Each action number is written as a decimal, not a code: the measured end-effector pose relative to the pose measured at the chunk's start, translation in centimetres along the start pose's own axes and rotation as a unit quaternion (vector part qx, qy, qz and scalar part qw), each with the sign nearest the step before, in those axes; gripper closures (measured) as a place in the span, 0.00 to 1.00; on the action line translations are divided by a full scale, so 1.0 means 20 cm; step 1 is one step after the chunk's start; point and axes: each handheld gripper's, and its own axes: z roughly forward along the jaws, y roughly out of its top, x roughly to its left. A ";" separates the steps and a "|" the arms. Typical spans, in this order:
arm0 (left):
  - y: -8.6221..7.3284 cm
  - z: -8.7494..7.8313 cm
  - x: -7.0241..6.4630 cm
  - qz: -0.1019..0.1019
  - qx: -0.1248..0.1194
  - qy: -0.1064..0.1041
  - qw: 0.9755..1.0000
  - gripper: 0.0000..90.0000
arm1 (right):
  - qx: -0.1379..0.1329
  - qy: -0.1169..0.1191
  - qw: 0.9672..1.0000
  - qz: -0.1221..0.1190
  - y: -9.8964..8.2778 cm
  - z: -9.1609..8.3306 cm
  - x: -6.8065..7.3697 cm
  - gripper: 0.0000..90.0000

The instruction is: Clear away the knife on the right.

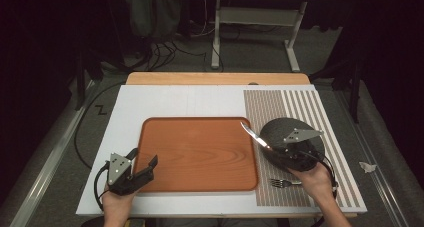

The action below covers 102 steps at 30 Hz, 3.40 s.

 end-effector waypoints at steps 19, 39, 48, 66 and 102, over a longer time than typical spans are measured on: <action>0.00 -0.01 0.00 0.000 -0.003 0.002 1.000 0.33 | 0.005 0.028 0.999 -0.023 0.09 0.10 0.16 0.87; 0.00 -0.01 0.00 0.003 -0.004 0.000 1.000 0.33 | 0.026 0.041 0.998 -0.034 0.15 0.22 0.27 0.87; 0.00 -0.01 0.00 0.005 -0.002 -0.001 1.000 0.33 | 0.045 0.042 0.997 -0.036 0.16 0.30 0.30 0.87; 0.00 0.00 -0.02 0.009 0.001 -0.005 1.000 0.33 | 0.058 0.039 0.997 -0.024 0.16 0.37 0.31 0.87; 0.00 0.00 -0.02 0.010 0.002 -0.005 1.000 0.33 | 0.014 0.048 0.998 -0.050 0.16 0.37 0.36 0.93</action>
